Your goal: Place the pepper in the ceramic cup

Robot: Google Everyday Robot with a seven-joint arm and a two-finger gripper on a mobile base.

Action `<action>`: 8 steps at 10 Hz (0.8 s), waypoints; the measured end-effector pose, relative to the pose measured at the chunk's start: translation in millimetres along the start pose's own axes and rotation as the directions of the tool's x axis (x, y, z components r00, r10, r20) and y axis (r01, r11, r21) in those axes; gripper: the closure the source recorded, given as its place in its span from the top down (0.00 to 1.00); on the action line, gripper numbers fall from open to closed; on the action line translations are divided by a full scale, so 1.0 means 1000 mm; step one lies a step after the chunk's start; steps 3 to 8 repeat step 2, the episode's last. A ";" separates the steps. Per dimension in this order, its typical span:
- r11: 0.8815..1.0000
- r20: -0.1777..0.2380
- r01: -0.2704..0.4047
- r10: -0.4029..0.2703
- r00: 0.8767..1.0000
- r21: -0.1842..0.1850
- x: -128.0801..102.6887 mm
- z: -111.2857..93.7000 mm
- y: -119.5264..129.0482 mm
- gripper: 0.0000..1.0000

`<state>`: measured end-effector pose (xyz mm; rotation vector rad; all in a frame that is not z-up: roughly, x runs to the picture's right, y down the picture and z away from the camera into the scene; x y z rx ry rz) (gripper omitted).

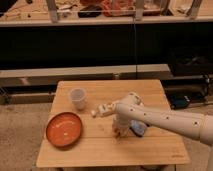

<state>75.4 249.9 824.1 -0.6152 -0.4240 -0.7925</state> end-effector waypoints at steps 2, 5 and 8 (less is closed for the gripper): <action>1.000 0.000 -0.002 0.002 1.000 0.004 0.002 -0.005 -0.006 0.03; 1.000 0.000 -0.002 0.002 1.000 0.004 0.002 -0.005 -0.006 0.03; 1.000 0.000 -0.002 0.002 1.000 0.004 0.002 -0.005 -0.006 0.03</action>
